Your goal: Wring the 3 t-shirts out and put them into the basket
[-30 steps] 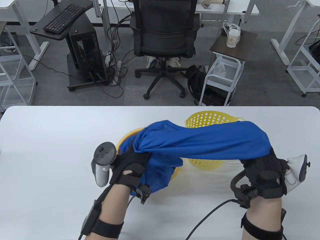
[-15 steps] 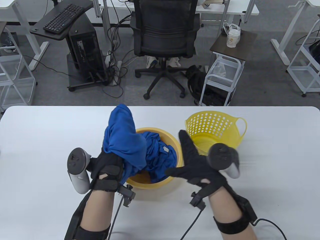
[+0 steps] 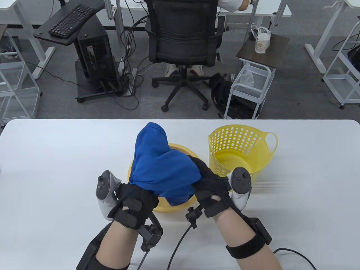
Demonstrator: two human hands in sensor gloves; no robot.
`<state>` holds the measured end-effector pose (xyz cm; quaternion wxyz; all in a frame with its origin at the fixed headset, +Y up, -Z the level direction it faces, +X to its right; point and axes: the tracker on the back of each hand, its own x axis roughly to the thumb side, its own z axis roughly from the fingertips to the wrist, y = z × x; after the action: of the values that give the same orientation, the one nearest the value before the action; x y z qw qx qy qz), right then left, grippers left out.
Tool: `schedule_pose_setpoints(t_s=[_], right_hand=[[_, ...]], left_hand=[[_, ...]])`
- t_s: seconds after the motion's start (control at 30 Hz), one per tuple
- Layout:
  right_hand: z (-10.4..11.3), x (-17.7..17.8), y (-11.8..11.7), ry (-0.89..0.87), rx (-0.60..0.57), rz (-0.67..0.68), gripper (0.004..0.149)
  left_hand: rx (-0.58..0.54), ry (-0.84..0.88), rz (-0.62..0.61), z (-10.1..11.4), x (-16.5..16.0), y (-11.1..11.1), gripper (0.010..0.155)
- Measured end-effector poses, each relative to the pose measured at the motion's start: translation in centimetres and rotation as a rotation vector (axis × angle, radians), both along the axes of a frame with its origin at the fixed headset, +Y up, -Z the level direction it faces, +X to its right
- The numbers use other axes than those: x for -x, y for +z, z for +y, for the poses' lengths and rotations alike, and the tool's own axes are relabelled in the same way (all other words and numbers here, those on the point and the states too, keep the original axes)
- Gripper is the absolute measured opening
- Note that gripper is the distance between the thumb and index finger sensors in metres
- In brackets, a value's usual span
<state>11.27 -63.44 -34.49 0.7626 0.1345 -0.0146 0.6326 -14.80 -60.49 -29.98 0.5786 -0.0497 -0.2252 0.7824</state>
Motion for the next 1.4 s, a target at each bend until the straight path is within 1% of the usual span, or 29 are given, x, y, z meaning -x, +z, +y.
schedule_pose_setpoints(t_s=[0.1, 0.13, 0.17, 0.23, 0.27, 0.3, 0.33, 0.37, 0.47, 0.5, 0.53, 0.57, 0.6, 0.63, 0.7, 0.77, 0.83, 0.9, 0.93, 1.0, 1.07, 1.1, 1.13, 1.17, 1.2, 1.27, 1.3, 1.37, 1.4], right_hand=[[0.7, -1.8, 0.1, -0.103, 0.066, 0.020, 0.058], [0.7, -2.3, 0.0, -0.134, 0.093, 0.033, 0.060], [0.6, -2.7, -0.1, -0.157, 0.123, 0.056, 0.062], [0.4, -3.0, -0.1, -0.221, 0.169, 0.110, 0.062], [0.4, -2.9, -0.1, -0.251, 0.176, 0.132, 0.061], [0.5, -2.8, 0.0, -0.295, 0.177, 0.150, 0.059], [0.6, -2.7, 0.1, -0.316, 0.160, 0.150, 0.058], [0.9, -2.8, 0.2, -0.320, 0.123, 0.116, 0.058], [1.2, -3.7, -0.2, -0.255, 0.015, 0.004, 0.058], [1.2, -4.3, -0.4, -0.237, 0.013, -0.027, 0.058], [1.1, -4.7, -0.6, -0.232, 0.019, -0.046, 0.058], [1.0, -5.6, -0.8, -0.223, 0.013, -0.095, 0.058], [1.1, -6.6, -1.0, -0.195, -0.017, -0.154, 0.057], [1.4, -7.7, -1.1, -0.149, -0.051, -0.216, 0.057], [2.1, -9.2, -0.9, -0.091, -0.106, -0.301, 0.057], [2.9, -9.9, -0.5, -0.034, -0.166, -0.332, 0.056], [3.6, -9.3, 0.0, 0.006, -0.240, -0.306, 0.056], [4.1, -7.7, 0.6, -0.007, -0.332, -0.253, 0.055], [4.4, -6.3, 1.1, -0.037, -0.377, -0.181, 0.055], [4.7, -3.9, 2.0, -0.100, -0.419, -0.042, 0.055], [4.6, -1.5, 3.0, -0.163, -0.410, 0.119, 0.055], [4.4, -0.1, 3.6, -0.192, -0.393, 0.230, 0.055], [4.2, 0.6, 3.9, -0.206, -0.383, 0.299, 0.055], [4.0, 1.5, 4.2, -0.226, -0.372, 0.363, 0.054], [3.8, 1.9, 4.4, -0.233, -0.375, 0.378, 0.054], [3.6, 2.2, 4.5, -0.245, -0.394, 0.346, 0.054], [3.7, 2.1, 4.5, -0.239, -0.404, 0.332, 0.053], [4.1, 1.3, 4.5, -0.165, -0.454, 0.232, 0.053], [4.2, 0.9, 4.6, -0.136, -0.465, 0.181, 0.053]], left_hand=[[-0.044, -0.195, 0.152, -1.3, 0.2, -1.4, 0.053], [-0.021, -0.237, 0.187, -1.9, 0.2, -1.9, 0.052], [0.011, -0.242, 0.176, -2.4, 0.2, -2.2, 0.052], [0.100, -0.210, 0.100, -3.8, 0.0, -3.2, 0.052], [0.148, -0.204, 0.063, -4.6, -0.3, -3.5, 0.053], [0.215, -0.202, 0.002, -6.0, -0.9, -3.9, 0.054], [0.255, -0.195, -0.052, -6.8, -1.3, -4.2, 0.057], [0.305, -0.165, -0.169, -8.1, -2.1, -4.4, 0.062], [0.402, -0.095, -0.420, -9.9, -3.8, -4.8, 0.071], [0.420, -0.118, -0.467, -10.0, -4.0, -4.7, 0.076], [0.420, -0.141, -0.481, -10.0, -4.0, -4.7, 0.082], [0.407, -0.193, -0.486, -9.7, -3.9, -4.7, 0.087], [0.369, -0.240, -0.472, -9.4, -3.6, -4.7, 0.090], [0.326, -0.292, -0.436, -8.8, -3.1, -4.8, 0.091], [0.290, -0.336, -0.387, -7.8, -2.2, -4.7, 0.091], [0.261, -0.302, -0.381, -6.9, -1.7, -4.3, 0.092], [0.256, -0.197, -0.438, -6.4, -2.2, -3.7, 0.099], [0.297, -0.062, -0.536, -6.4, -3.5, -3.2, 0.111], [0.326, -0.012, -0.578, -6.6, -4.3, -2.9, 0.115], [0.327, 0.034, -0.610, -7.2, -5.2, -2.9, 0.121], [0.286, 0.125, -0.614, -7.6, -5.7, -3.2, 0.124], [0.276, 0.177, -0.613, -7.7, -5.7, -3.3, 0.125], [0.259, 0.215, -0.605, -7.6, -5.5, -3.4, 0.124], [0.211, 0.268, -0.556, -7.3, -5.3, -3.5, 0.122], [0.189, 0.281, -0.522, -7.1, -5.0, -3.5, 0.120], [0.155, 0.247, -0.473, -6.2, -3.9, -3.6, 0.110], [0.136, 0.249, -0.455, -5.9, -3.4, -3.7, 0.101], [0.143, 0.218, -0.340, -5.2, -2.5, -3.6, 0.085], [0.135, 0.225, -0.309, -5.1, -2.4, -3.6, 0.077]])
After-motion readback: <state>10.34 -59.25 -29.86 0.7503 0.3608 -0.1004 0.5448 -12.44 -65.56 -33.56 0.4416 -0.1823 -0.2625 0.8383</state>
